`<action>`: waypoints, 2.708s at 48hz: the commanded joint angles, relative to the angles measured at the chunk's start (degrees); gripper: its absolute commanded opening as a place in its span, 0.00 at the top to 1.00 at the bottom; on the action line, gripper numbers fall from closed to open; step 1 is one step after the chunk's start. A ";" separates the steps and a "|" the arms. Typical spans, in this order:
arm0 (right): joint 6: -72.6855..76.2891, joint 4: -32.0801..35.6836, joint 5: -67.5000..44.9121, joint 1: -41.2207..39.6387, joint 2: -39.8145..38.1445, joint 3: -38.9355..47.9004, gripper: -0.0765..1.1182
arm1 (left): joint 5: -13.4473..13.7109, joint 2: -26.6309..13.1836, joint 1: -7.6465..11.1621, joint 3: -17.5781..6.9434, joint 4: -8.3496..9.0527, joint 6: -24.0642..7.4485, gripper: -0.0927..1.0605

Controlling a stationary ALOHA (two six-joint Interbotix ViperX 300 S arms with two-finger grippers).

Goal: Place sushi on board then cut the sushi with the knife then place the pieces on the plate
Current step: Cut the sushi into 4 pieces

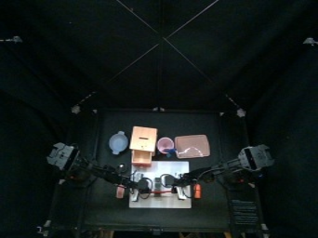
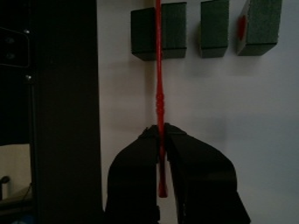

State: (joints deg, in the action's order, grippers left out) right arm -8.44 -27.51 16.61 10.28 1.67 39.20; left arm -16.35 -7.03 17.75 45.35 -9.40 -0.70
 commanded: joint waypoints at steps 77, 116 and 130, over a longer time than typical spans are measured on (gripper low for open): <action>-0.09 10.55 4.13 -5.19 -4.83 -4.57 0.64 | -0.35 6.94 -7.29 1.67 7.56 -0.97 0.60; -0.09 8.61 4.13 -4.66 -2.55 -4.57 0.64 | -0.35 5.36 -6.24 2.02 5.63 -0.79 0.60; 0.09 7.47 2.46 -4.66 0.53 -4.66 0.64 | -0.35 1.67 -6.15 1.23 5.01 -0.79 0.60</action>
State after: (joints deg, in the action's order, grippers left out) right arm -8.26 -19.34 20.65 5.80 2.46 36.47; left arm -16.17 -5.19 11.60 48.16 -4.39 -1.32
